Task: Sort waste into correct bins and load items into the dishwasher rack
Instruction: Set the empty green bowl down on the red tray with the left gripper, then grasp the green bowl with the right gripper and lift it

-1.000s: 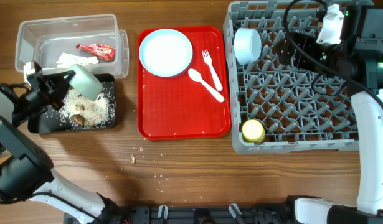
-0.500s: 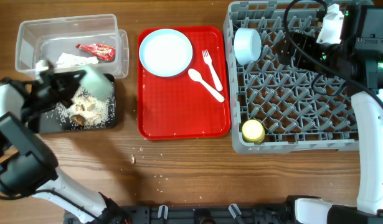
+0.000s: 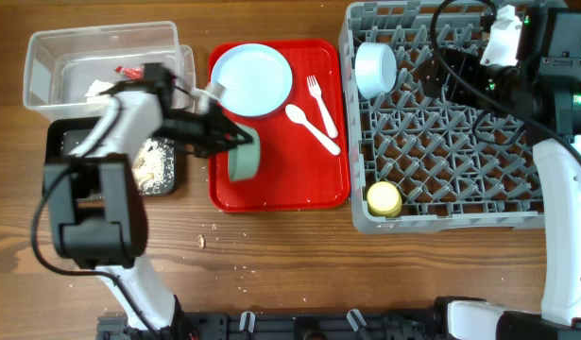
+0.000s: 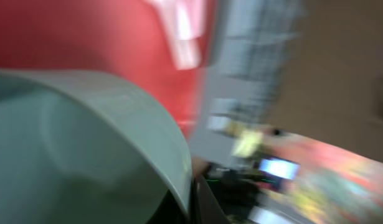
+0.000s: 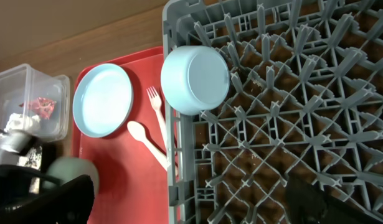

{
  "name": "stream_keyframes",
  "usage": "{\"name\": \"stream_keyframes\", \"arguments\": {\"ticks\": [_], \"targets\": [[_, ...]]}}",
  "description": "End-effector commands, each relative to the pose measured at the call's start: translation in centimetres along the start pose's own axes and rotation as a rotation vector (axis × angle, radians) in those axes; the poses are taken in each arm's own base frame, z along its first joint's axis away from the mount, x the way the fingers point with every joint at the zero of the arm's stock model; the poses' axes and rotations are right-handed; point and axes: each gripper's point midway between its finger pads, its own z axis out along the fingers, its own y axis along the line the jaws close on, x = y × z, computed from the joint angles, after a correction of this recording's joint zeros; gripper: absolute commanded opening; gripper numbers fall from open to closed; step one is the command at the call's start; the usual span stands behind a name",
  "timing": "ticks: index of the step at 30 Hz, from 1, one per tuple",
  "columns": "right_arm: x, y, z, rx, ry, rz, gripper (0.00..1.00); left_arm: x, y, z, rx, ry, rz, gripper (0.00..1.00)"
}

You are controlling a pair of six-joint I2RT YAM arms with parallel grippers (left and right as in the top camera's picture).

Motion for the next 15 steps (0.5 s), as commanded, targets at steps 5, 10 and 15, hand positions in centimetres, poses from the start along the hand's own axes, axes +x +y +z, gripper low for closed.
{"name": "stream_keyframes", "arguments": {"ticks": [5, 10, 15], "targets": [[0.8, 1.1, 2.2, -0.039, 0.064, 0.027, 1.0, -1.0, 4.3, 3.8, -0.727, -0.174, 0.009, 0.08], [2.2, 3.0, 5.0, -0.064, 0.144, -0.006, 1.0, -0.1, 2.6, 6.7, -0.82, -0.181, 0.158, 0.46], [4.0, 6.0, 8.7, -0.112, 0.222, -0.043, 1.0, 0.2, 1.8, 7.5, -0.845, -0.187, 0.206, 0.55]]}}
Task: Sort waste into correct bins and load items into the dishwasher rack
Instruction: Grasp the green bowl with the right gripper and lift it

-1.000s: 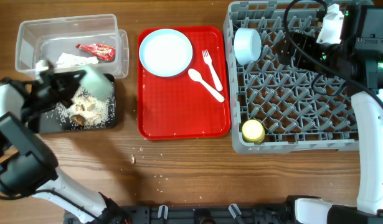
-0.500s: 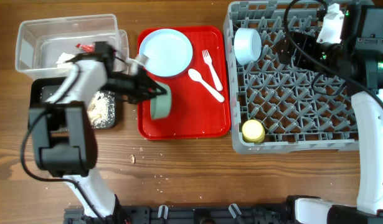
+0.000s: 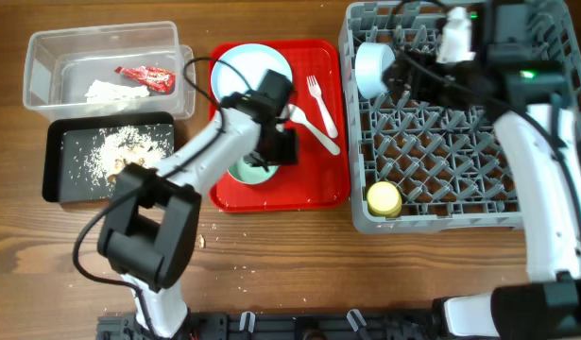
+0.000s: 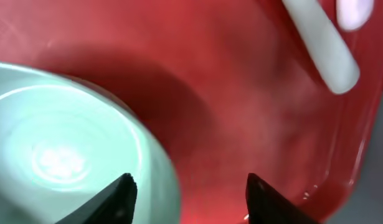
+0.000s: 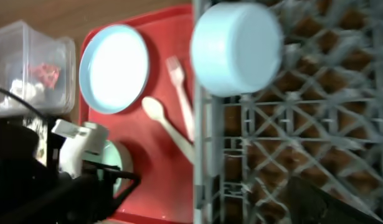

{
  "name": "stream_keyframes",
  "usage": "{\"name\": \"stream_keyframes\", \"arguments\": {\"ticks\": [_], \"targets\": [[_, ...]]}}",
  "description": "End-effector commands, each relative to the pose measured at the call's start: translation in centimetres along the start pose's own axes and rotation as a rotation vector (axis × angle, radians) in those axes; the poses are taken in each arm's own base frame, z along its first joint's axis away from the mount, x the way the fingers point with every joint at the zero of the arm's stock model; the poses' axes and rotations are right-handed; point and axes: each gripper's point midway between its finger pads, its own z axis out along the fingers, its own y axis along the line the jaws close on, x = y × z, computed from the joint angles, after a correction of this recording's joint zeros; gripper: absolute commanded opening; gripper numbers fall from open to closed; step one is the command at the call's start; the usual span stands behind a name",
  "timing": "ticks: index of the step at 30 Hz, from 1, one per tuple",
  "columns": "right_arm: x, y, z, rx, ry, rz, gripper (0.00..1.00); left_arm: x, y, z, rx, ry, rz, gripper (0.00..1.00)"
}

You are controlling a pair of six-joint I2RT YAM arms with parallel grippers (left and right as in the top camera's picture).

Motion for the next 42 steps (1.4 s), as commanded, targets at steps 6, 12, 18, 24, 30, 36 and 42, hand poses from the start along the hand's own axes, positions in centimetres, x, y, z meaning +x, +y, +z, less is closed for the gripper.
{"name": "stream_keyframes", "arguments": {"ticks": [6, 12, 18, 24, 30, 36, 42], "targets": [[2.1, 5.8, 7.6, -0.13, 0.129, -0.062, 1.0, -2.8, 2.9, -4.4, -0.065, -0.105, -0.108, 0.51], [3.3, 8.9, 10.8, -0.181, 0.16, -0.1, 0.99, -5.2, 8.6, -10.9, -0.051, -0.246, -0.267, 0.68], [6.9, 11.5, 15.3, -0.15, 0.245, -0.112, 0.9, -6.0, 15.9, -15.2, -0.072, -0.348, -0.454, 0.84], [13.7, 12.8, 20.1, -0.103, 0.427, -0.121, 0.79, -5.6, 20.0, -15.8, -0.099, -0.356, -0.554, 1.0], [17.4, 11.9, 22.3, -0.05, 0.536, -0.124, 0.5, -5.6, 20.4, -15.9, -0.101, -0.358, -0.565, 1.0], [17.4, 11.7, 22.5, -0.036, 0.534, -0.101, 0.04, -5.6, 20.4, -15.9, -0.101, -0.358, -0.565, 1.0], [14.0, 12.0, 19.2, -0.079, 0.454, -0.139, 0.04, -5.6, 20.4, -15.9, -0.101, -0.358, -0.565, 1.0]]}}
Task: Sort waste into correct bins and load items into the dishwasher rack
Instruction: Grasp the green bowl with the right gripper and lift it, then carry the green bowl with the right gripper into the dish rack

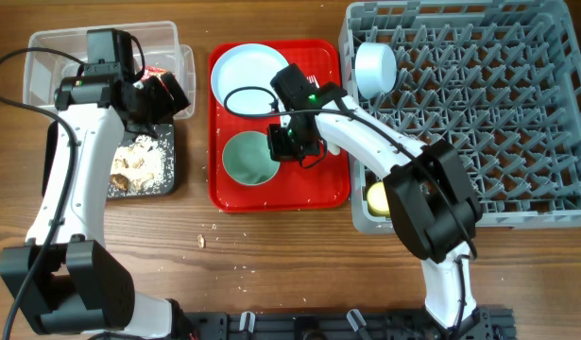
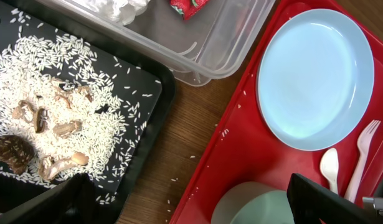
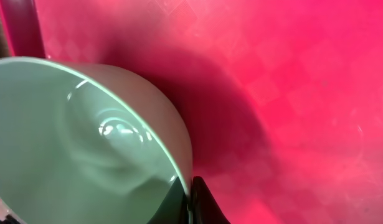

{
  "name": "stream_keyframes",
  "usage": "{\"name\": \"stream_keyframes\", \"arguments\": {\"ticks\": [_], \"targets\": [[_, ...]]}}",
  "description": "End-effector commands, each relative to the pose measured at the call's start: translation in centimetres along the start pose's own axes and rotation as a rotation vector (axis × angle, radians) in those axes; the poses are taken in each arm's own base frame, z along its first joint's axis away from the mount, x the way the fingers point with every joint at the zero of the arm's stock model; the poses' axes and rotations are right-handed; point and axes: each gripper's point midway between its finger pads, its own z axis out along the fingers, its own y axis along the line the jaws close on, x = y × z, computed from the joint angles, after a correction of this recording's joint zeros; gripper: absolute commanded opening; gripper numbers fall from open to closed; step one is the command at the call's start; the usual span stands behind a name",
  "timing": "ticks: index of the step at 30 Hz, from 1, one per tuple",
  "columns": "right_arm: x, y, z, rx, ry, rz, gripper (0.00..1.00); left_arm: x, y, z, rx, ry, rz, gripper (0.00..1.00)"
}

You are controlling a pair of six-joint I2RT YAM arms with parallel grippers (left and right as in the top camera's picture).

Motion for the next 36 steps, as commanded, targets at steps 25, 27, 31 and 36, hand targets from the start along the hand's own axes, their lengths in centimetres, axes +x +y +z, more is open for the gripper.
{"name": "stream_keyframes", "arguments": {"ticks": [25, 27, 31, 36], "targets": [[1.5, -23.6, -30.5, 1.219, -0.543, 0.348, 0.04, -0.3, 0.2, -0.2, -0.004, -0.008, -0.003, 1.0], [1.2, -24.0, -29.5, 1.226, -0.505, 0.334, 0.04, -0.3, 0.2, -0.2, -0.004, -0.008, -0.003, 1.0], [0.5, -23.6, -27.6, 1.238, -0.454, 0.273, 0.04, -0.3, 0.2, -0.2, -0.004, -0.008, -0.003, 1.0], [-1.3, -21.1, -25.6, 1.223, -0.475, 0.162, 0.04, -0.3, 0.2, -0.2, -0.004, -0.008, -0.003, 1.0]]}}
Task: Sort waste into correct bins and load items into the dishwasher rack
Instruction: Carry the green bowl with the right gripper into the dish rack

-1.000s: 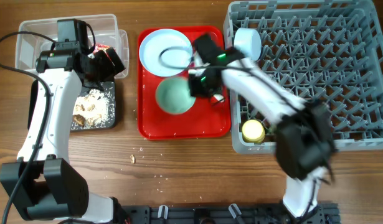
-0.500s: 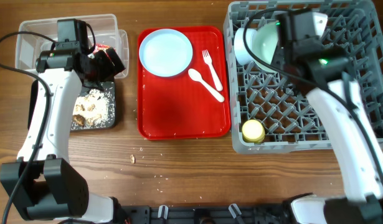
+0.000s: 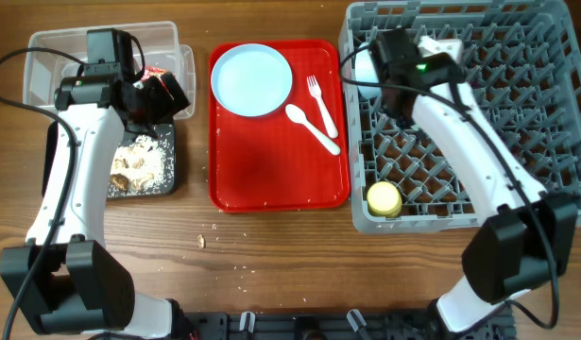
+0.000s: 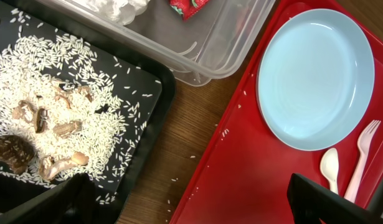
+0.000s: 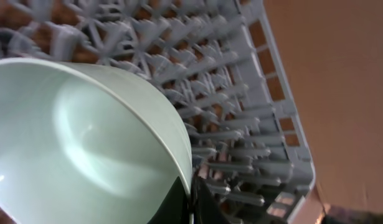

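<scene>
A pale green bowl [image 5: 85,137] fills the right wrist view, tilted over the grey dishwasher rack [image 5: 241,93]. My right gripper [image 5: 190,193] is shut on its rim. From overhead the right gripper [image 3: 396,57] is over the rack's [image 3: 460,142] far left part, and the green bowl is hidden under it. My left gripper [image 4: 191,208] stands open with nothing in it, above the edge between the black tray and the red tray [image 4: 241,168]. A light blue plate [image 3: 252,80], a fork [image 3: 317,99] and a spoon [image 3: 309,125] lie on the red tray.
A clear bin [image 3: 101,61] at the far left holds a red wrapper [image 4: 188,6] and tissue. The black tray [image 3: 129,161] holds rice and food scraps. In the rack are a light blue bowl [image 3: 363,68] and a yellow item [image 3: 384,198]. Crumbs dot the table.
The green bowl has left the red tray. My right gripper, which had its rim on the tray, now holds it over the rack's far left part. The left arm has not moved.
My left gripper held the green bowl tilted at the red tray's left side, with the right arm over the rack. Then the bowl stood on the tray and the left gripper was open. Later the left arm was over the bins and my right gripper gripped the bowl, now over the rack.
</scene>
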{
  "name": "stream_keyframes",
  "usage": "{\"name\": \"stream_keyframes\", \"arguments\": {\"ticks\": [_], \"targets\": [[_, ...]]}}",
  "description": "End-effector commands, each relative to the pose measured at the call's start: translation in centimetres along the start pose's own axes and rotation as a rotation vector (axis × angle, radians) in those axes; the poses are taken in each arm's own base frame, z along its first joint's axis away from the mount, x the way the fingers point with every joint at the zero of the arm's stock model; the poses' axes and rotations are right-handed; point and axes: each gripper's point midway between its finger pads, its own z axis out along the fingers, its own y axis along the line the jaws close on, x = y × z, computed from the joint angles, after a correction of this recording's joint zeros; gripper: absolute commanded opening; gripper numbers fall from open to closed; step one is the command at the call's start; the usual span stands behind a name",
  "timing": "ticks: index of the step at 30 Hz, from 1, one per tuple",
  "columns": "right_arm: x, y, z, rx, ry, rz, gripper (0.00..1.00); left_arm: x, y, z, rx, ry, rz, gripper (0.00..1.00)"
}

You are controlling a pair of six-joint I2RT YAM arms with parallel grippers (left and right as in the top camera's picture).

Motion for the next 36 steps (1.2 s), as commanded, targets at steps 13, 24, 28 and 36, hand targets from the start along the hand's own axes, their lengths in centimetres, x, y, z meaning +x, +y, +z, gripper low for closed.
{"name": "stream_keyframes", "arguments": {"ticks": [13, 24, 28, 36], "targets": [[-1.9, 0.5, -0.9, 0.219, -0.137, -0.187, 0.04, -0.3, 0.2, -0.2, -0.004, -0.009, -0.003, 1.0], [-0.5, 4.9, -2.7, 0.062, -0.129, -0.292, 0.04, -0.3, 0.2, -0.2, -0.004, -0.009, -0.003, 1.0], [-0.4, 5.3, -3.2, 0.055, -0.14, -0.301, 0.04, -0.3, 0.2, -0.2, -0.004, -0.009, -0.003, 1.0], [-3.4, 0.4, -4.9, 0.375, -0.287, -0.281, 0.04, -0.3, 0.2, -0.2, -0.004, -0.009, -0.003, 1.0]]}}
